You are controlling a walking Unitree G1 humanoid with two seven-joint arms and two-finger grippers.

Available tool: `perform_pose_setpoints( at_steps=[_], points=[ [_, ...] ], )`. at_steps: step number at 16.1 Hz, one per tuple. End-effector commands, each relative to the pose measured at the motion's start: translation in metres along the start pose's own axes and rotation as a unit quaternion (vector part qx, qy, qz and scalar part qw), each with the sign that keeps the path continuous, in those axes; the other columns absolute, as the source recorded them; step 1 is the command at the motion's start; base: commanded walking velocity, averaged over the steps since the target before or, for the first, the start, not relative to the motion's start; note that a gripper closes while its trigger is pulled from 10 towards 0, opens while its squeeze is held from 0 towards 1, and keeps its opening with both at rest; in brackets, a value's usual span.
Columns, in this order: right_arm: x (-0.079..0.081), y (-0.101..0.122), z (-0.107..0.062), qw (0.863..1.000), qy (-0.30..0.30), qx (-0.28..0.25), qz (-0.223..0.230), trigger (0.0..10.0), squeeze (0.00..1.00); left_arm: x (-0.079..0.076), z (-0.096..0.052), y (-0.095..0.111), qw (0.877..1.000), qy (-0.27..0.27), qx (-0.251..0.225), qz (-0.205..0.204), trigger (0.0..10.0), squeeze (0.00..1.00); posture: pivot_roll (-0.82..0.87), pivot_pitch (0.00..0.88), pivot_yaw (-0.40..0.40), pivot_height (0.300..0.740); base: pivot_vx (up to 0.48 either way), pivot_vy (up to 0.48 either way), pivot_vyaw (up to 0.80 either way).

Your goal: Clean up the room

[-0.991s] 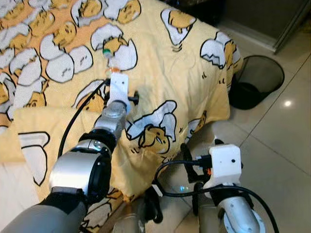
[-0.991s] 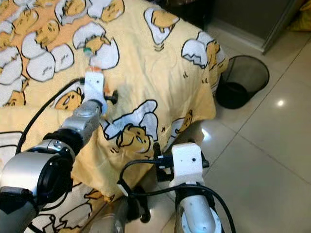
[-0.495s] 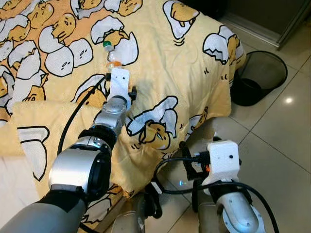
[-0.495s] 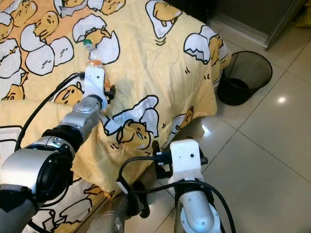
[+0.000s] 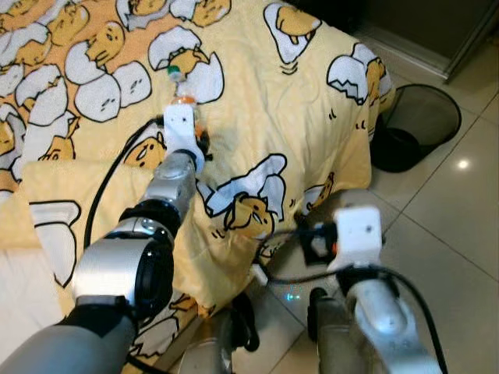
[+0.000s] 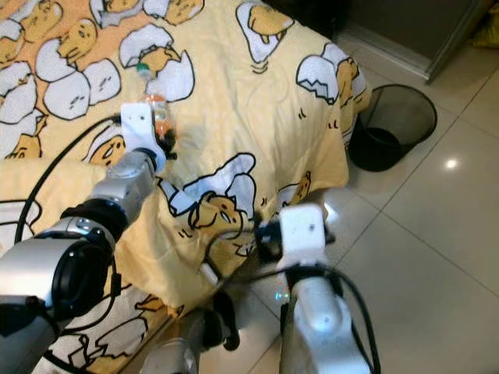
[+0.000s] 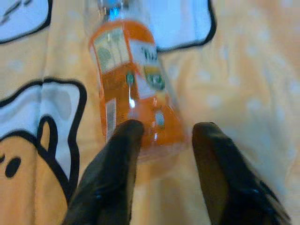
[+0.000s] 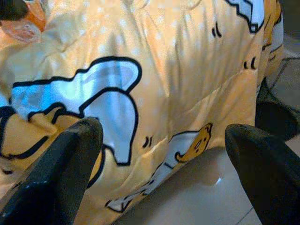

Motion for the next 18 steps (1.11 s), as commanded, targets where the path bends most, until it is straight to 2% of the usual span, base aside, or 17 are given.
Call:
perform_pose_setpoints(
  at_steps=[1,2,3,5,6,7,8,11,13,14,18],
  points=[
    [-0.002,-0.008,0.012,1.000,0.012,0.007,0.005,10.0,0.00,0.011,0.001,0.020,0.999,-0.002,-0.039,-0.014,0.0,0.00,-0.27,0.180,0.161,0.736,0.000,0.000,0.00],
    [-0.002,-0.008,0.012,1.000,0.012,0.007,0.005,10.0,0.00,0.011,0.001,0.020,0.999,-0.002,-0.039,-0.014,0.0,0.00,-0.27,0.180,0.161,0.736,0.000,0.000,0.00],
    [-0.001,-0.005,0.025,1.000,0.020,-0.003,0.000,10.0,0.00,0.010,0.003,0.037,0.998,-0.014,-0.062,-0.015,0.0,0.00,-0.25,0.141,0.157,0.736,0.000,0.000,0.00],
    [0.002,0.001,0.036,1.000,0.025,-0.017,-0.001,10.0,0.00,0.004,0.004,0.050,0.997,-0.030,-0.069,-0.003,0.0,0.00,-0.25,0.120,0.162,0.736,0.000,0.000,0.00],
    [0.002,0.000,0.037,1.000,0.024,-0.020,-0.004,10.0,0.00,0.001,0.005,0.053,0.997,-0.025,-0.070,0.020,7.6,0.00,-0.26,0.118,0.164,0.736,0.000,0.000,0.00],
    [0.003,-0.001,0.035,0.999,0.024,-0.022,-0.007,10.0,0.00,-0.001,0.005,0.054,0.996,-0.019,-0.076,0.042,10.0,1.00,-0.27,0.113,0.165,0.736,0.000,0.000,0.00],
    [0.003,-0.001,0.034,0.999,0.024,-0.022,-0.007,10.0,0.00,-0.002,0.005,0.054,0.996,-0.018,-0.076,0.046,10.0,1.00,-0.27,0.114,0.165,0.736,0.000,0.000,0.00],
    [0.001,-0.009,0.033,0.999,0.031,-0.019,-0.009,10.0,0.00,-0.005,0.004,0.034,0.997,-0.011,-0.044,0.060,10.0,1.00,-0.28,0.135,0.166,0.736,0.000,0.000,0.00],
    [-0.001,-0.010,0.029,0.999,0.028,-0.018,-0.009,10.0,0.00,-0.019,0.003,0.018,0.996,-0.025,-0.020,0.085,10.0,1.00,-0.30,0.161,0.173,0.736,0.000,0.000,0.00],
    [0.001,-0.010,0.026,0.999,0.027,-0.019,-0.008,10.0,0.00,-0.020,0.003,0.015,0.996,-0.023,-0.014,0.088,10.0,1.00,-0.31,0.180,0.174,0.736,0.000,0.000,0.00],
    [0.013,-0.013,0.014,0.998,0.055,-0.017,-0.008,10.0,0.00,-0.006,0.001,0.003,0.998,0.019,0.008,0.056,10.0,1.00,-0.32,0.200,0.168,0.736,0.000,0.000,0.00]
  ],
)
Point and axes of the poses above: a point about 5 cm out from each wrist's last joint towards the gripper, its own z axis pointing out of the wrist towards the gripper, its own y axis along the axis of the wrist's last joint, x = y × z, the point moved 3 cm from there along z, pointing out of the wrist towards the gripper, and after that the axes turned 2 degrees about z, right-handed, at the moved point
